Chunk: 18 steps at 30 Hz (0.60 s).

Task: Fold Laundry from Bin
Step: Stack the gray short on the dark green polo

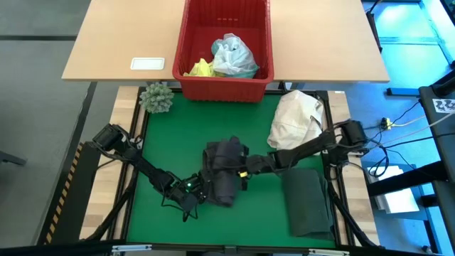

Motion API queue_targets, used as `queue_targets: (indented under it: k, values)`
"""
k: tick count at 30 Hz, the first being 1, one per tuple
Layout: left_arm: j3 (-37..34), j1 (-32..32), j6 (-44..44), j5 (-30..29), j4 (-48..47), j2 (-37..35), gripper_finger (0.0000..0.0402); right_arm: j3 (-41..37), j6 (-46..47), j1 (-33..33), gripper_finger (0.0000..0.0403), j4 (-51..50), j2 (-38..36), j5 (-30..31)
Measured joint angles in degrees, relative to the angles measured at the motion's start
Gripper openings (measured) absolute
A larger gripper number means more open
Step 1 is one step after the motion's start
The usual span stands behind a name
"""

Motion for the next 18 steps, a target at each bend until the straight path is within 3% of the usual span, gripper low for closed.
queue_targets:
  k: [5, 18]
  values:
    - [0.0, 0.1, 0.7, 0.0, 0.5, 0.0, 0.037, 0.1, 1.5, -0.6, 0.0025, 7.6, 3.3, -3.5]
    - [0.0, 2.6, 1.5, 5.6, 2.0, 0.0, 0.037, 3.8, 2.2, -0.6, 0.0008, 4.4, 5.7, -7.2]
